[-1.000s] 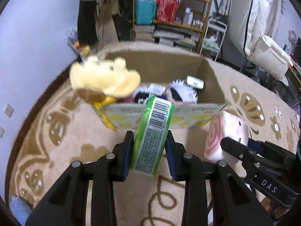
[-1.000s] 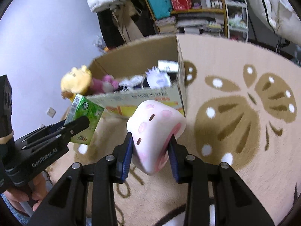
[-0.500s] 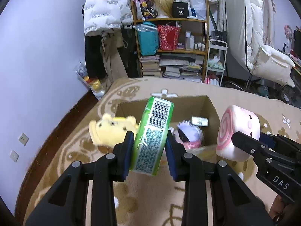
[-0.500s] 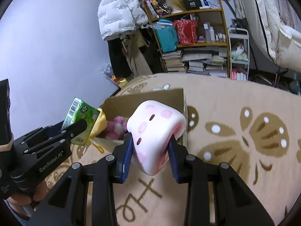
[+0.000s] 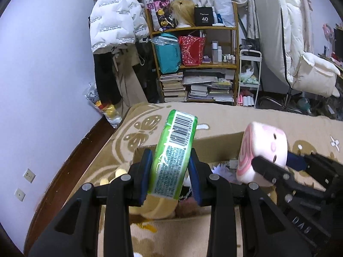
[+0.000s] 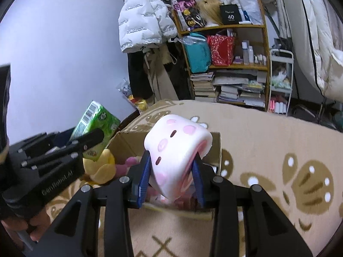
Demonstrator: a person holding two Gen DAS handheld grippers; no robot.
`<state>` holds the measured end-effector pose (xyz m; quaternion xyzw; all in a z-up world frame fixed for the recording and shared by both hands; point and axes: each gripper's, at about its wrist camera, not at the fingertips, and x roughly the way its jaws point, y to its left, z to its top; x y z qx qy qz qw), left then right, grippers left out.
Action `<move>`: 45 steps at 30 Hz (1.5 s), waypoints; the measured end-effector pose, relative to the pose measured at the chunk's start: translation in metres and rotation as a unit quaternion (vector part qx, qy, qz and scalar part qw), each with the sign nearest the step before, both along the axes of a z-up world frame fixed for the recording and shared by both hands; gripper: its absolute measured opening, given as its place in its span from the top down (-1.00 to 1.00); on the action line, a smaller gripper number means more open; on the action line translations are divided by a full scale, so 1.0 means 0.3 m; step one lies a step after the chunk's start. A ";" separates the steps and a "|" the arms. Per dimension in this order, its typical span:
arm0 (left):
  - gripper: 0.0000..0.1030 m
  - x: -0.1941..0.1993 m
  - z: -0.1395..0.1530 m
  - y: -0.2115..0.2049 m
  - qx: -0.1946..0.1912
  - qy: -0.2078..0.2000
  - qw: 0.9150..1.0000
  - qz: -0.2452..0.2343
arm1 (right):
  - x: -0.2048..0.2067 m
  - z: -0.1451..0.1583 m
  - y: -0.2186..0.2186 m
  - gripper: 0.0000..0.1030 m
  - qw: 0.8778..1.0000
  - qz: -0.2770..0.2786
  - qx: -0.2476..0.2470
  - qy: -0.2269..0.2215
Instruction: Organize soft objects
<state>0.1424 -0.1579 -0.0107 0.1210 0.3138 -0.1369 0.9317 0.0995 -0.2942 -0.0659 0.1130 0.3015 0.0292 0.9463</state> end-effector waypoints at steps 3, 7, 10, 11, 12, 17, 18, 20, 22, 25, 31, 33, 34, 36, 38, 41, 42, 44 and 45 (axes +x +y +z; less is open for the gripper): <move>0.39 0.051 -0.006 0.003 -0.013 0.011 1.000 0.004 | 0.036 -0.031 0.005 0.23 1.000 0.008 -0.008 0.007; 0.39 0.097 -0.022 0.014 -0.035 0.030 0.999 0.006 | 0.079 -0.071 -0.003 0.23 1.000 0.015 -0.017 0.020; 0.39 0.107 -0.031 0.013 -0.036 0.035 0.999 0.005 | 0.111 -0.102 -0.019 0.23 0.999 0.016 -0.012 0.044; 0.39 0.113 -0.036 0.010 -0.036 0.039 0.999 0.004 | 0.115 -0.108 -0.026 0.23 0.999 0.017 -0.004 0.046; 0.38 0.117 -0.040 0.008 -0.039 0.043 0.998 0.003 | 0.115 -0.113 -0.030 0.23 0.999 0.017 0.000 0.046; 0.34 0.126 -0.060 -0.002 -0.049 0.054 0.997 -0.002 | 0.120 -0.128 -0.029 0.12 0.999 0.025 -0.004 0.045; 0.34 0.129 -0.064 -0.002 -0.049 0.055 0.997 -0.001 | 0.120 -0.131 -0.030 0.09 0.999 0.026 -0.001 0.046; 0.31 0.131 -0.068 0.003 -0.054 0.057 0.997 0.001 | 0.125 -0.134 -0.033 0.05 0.998 0.028 0.004 0.048; -0.15 0.131 -0.067 0.010 -0.059 0.057 0.997 0.002 | 0.123 -0.132 -0.032 -0.02 0.998 0.031 0.009 0.046; -0.30 0.121 -0.060 0.016 -0.046 0.048 0.998 0.009 | 0.112 -0.115 -0.032 -0.34 0.999 0.027 0.011 0.037; -0.53 0.103 -0.033 0.030 -0.031 0.043 0.998 0.020 | 0.089 -0.082 -0.040 -0.63 0.999 0.017 0.007 0.039; -0.63 0.091 -0.021 0.044 -0.025 0.041 0.999 0.026 | 0.075 -0.066 -0.041 -0.67 0.999 0.011 0.005 0.034; -0.68 0.086 -0.015 0.050 -0.023 0.041 0.999 0.028 | 0.072 -0.059 -0.042 -0.75 0.999 0.009 0.007 0.033; -0.72 0.077 -0.002 0.066 -0.021 0.043 0.998 0.034 | 0.059 -0.046 -0.044 -0.81 0.999 0.007 0.014 0.031; -0.80 0.059 0.016 0.090 -0.023 0.045 0.998 0.037 | 0.041 -0.034 -0.041 -0.81 0.999 0.006 0.013 0.033; -0.87 0.016 0.046 0.123 -0.023 0.036 0.998 0.045 | 0.017 -0.018 -0.026 -0.87 0.999 0.002 0.002 0.037; -0.87 0.002 0.053 0.133 -0.020 0.034 0.998 0.047 | 0.008 -0.012 -0.020 -0.93 0.999 0.001 -0.002 0.036; -0.88 -0.028 0.067 0.152 -0.017 0.032 0.998 0.051 | -0.016 0.009 -0.004 -0.96 1.000 0.003 -0.006 0.031; -0.89 -0.041 0.072 0.162 -0.015 0.031 0.998 0.051 | -0.030 0.022 0.004 -0.96 1.000 0.005 -0.007 0.028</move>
